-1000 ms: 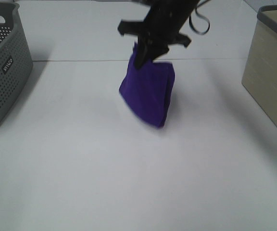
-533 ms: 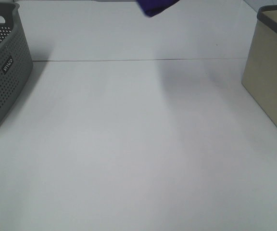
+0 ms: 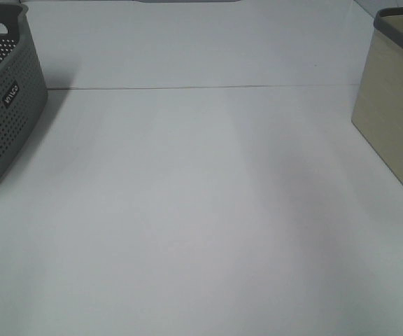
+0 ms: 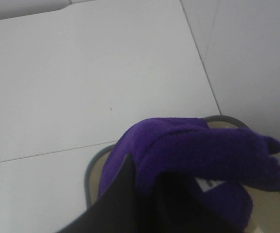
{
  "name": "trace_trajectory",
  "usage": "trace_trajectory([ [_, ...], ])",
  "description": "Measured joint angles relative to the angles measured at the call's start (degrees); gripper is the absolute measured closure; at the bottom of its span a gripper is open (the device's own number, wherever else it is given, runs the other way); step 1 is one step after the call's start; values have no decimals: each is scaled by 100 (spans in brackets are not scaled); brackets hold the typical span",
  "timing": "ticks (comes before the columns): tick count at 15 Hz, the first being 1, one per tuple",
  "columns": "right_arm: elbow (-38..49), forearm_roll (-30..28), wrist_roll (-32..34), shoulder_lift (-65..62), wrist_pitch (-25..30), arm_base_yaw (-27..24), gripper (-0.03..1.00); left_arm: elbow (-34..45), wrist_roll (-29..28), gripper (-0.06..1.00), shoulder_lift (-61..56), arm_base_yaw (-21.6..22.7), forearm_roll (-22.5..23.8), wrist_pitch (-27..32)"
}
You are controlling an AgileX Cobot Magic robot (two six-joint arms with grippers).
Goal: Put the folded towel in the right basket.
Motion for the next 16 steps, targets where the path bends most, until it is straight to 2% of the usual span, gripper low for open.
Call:
trace_trajectory([
  [2,579,0,0,-6,6,-384,93,0,0,-5,0,0,0,0],
  [4,945,6,80,11,17,-498,92,0,0,-5,0,0,0,0],
  [5,1180,6,258,23,17,-516,88,0,0,-5,0,0,0,0],
  [6,1364,11,355,29,23,-516,77,0,0,-5,0,0,0,0],
  [9,1564,17,355,132,23,-516,24,0,0,-5,0,0,0,0],
  [10,1570,17,292,166,23,-516,14,0,0,-5,0,0,0,0],
  [12,1570,23,178,155,17,-516,6,0,0,-5,0,0,0,0],
  [14,1570,40,-80,126,17,-401,5,0,0,-5,0,0,0,0],
  [16,1570,40,-52,46,17,286,4,0,0,-5,0,0,0,0],
])
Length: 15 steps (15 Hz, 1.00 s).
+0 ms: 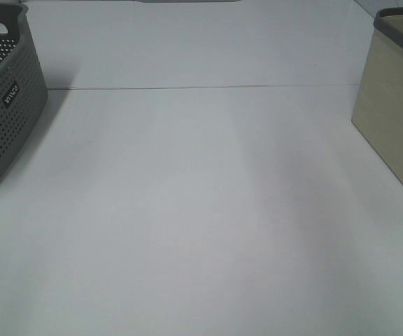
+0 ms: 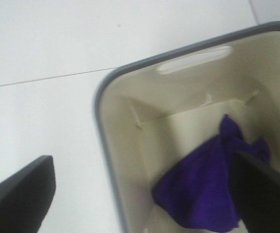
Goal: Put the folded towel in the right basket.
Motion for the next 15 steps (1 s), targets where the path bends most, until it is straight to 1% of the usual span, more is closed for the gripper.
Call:
trace_trajectory([
  [1,0,-40,46,-6,0,361,4,0,0,-5,0,0,0,0],
  [2,0,-201,103,0,0,745,4,0,0,-5,0,0,0,0],
  [4,0,-579,355,-11,0,1243,4,0,0,-5,0,0,0,0],
  [6,0,-768,550,-57,0,1369,4,0,0,-5,0,0,0,0],
  [8,17,-802,584,-178,0,1375,4,0,0,-5,0,0,0,0],
  [10,281,-768,516,-625,-11,1375,4,0,0,-5,0,0,0,0],
  [11,1083,-762,516,-1507,-17,1375,4,0,0,-5,0,0,0,0],
  [12,1633,-762,516,-2051,-17,1375,4,0,0,-5,0,0,0,0],
  [15,3822,-745,504,-4188,-11,1375,4,0,0,-5,0,0,0,0],
])
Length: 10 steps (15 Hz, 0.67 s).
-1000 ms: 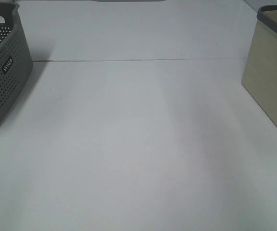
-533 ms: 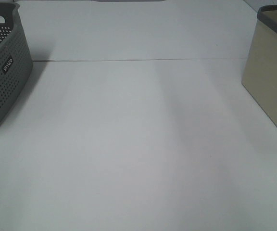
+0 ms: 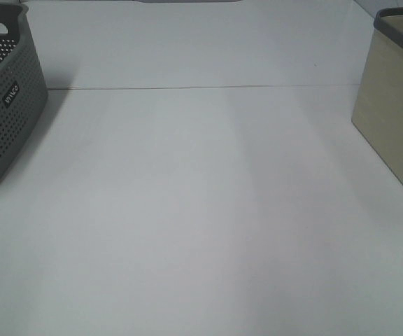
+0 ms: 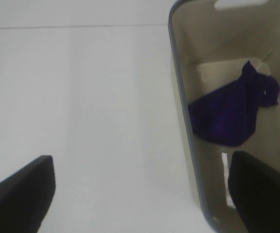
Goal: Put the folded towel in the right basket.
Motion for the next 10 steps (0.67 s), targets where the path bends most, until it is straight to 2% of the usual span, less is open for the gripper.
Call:
trace_trajectory([
  [1,321,0,0,-315,0,0,4,0,0,-5,0,0,0,0],
  [5,2945,0,-6,-3191,11,0,4,0,0,-5,0,0,0,0],
  [8,4349,-23,-11,-5008,-109,0,4,0,0,-5,0,0,0,0],
  [10,4990,34,-11,-5970,-115,0,4,0,0,-5,0,0,0,0],
])
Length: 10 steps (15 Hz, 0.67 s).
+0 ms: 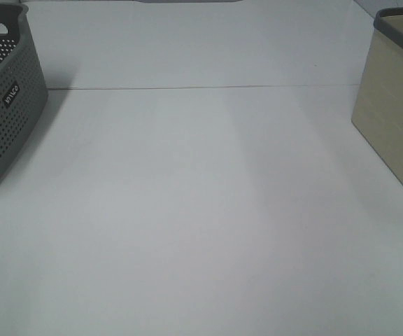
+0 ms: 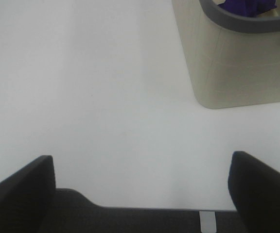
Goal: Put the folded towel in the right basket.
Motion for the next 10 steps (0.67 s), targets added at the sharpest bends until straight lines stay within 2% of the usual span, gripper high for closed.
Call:
trace_trajectory([
  [3,837,0,0,-1117,17,0,4,0,0,-5,0,0,0,0],
  [4,922,29,0,-1152,23,0,4,0,0,-5,0,0,0,0],
  [6,1192,34,-52,-1163,-453,23,4,0,0,-5,0,0,0,0],
  [10,1255,0,-86,-1163,-493,23,4,0,0,-5,0,0,0,0],
])
